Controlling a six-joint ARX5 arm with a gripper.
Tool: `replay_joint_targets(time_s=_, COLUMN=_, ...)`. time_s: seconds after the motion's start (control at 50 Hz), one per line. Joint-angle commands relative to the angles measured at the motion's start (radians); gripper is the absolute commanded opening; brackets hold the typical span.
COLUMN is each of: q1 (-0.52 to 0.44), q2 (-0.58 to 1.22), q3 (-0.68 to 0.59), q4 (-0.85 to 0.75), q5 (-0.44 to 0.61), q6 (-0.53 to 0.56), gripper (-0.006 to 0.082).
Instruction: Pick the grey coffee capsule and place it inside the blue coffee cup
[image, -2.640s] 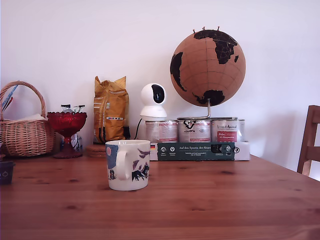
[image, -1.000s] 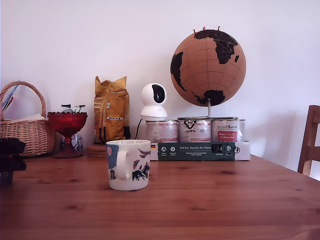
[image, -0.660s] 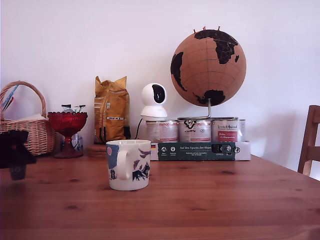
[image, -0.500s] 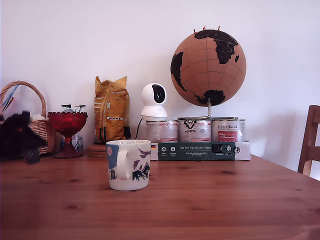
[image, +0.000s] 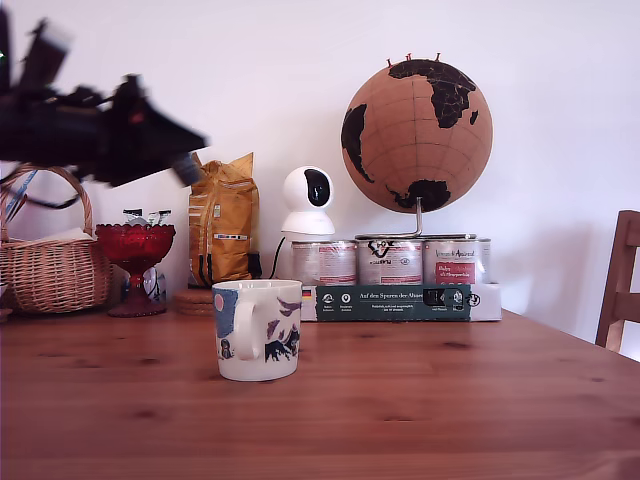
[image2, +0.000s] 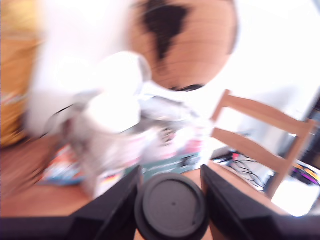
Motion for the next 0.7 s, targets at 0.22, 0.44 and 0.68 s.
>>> replay_joint_targets(time_s=0.22, q1=-0.172, q2=0.007, q3=0.072, q4=-0.319, q5=-0.128, q6=0.257, gripper=0.0184)
replay_joint_targets(time_s=0.44, q1=-0.222, q2=0.007, q3=0.128, q4=-0.513, q5=-0.243, q6=0.325, gripper=0.0184)
replay_joint_targets(time_s=0.68, q1=-0.223, q2=0.007, q3=0.13, q4=-0.641, q5=-0.297, q6=0.344, gripper=0.0199)
